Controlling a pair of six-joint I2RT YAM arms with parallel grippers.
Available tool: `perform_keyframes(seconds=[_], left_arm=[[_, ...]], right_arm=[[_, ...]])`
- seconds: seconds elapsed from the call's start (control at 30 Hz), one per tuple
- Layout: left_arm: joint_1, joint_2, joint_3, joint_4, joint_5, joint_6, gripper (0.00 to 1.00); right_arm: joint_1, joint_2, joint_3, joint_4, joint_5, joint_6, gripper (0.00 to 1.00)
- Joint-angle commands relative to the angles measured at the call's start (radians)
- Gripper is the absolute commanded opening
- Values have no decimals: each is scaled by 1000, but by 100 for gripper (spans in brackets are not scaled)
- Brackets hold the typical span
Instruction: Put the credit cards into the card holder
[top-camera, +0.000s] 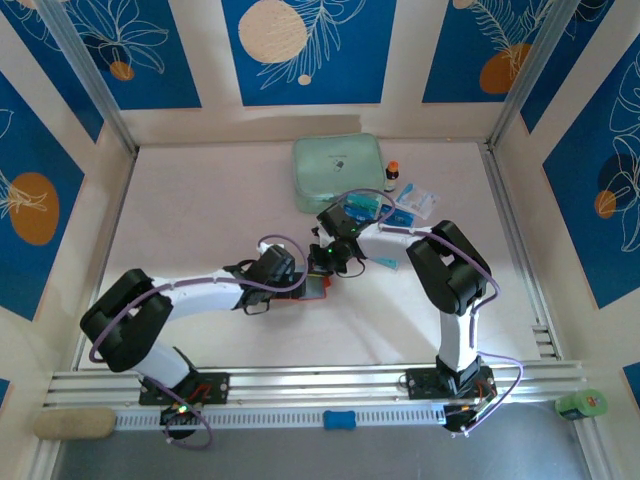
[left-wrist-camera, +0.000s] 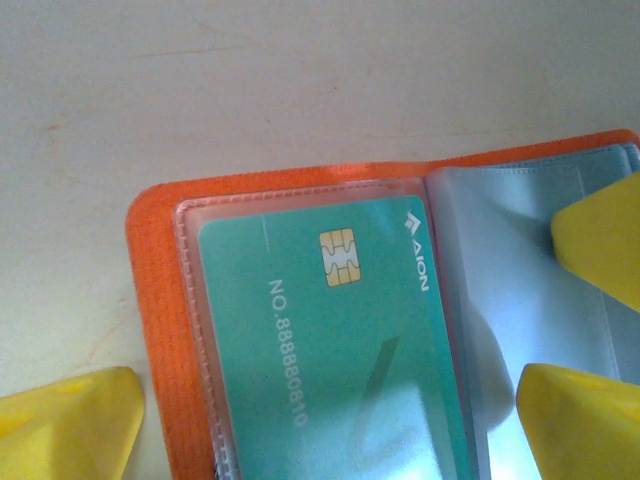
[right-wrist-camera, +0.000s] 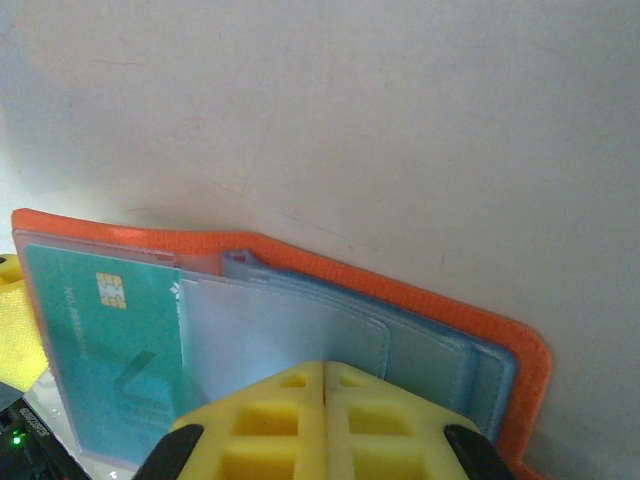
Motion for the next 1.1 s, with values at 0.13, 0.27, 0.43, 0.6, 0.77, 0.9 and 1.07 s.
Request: perform_keyframes(seconds=[0.13, 0.27, 0.43, 0.6, 0.77, 0.9, 1.07], left_arm=[[-6, 31, -34, 8, -18, 17, 89], [-5, 33, -41, 19, -15, 14, 87], [-6, 26, -54, 30, -15, 10, 85], [-5, 16, -62, 32, -15, 9, 85], [-6, -3, -66, 31, -16, 7, 85], [-6, -28, -60, 21, -17, 9, 87], [-5, -51, -51, -5, -36, 21, 89]], right_arm=[[-12, -91, -32, -15, -15, 17, 1], [-13, -129, -61, -7, 2, 34, 11], [-8, -144, -108, 27, 17, 74, 19], [3, -132, -134, 62, 11, 102, 20], [13, -102, -128, 66, 11, 105, 20], [13, -83, -126, 68, 9, 105, 20], [13, -75, -137, 72, 11, 110, 21]])
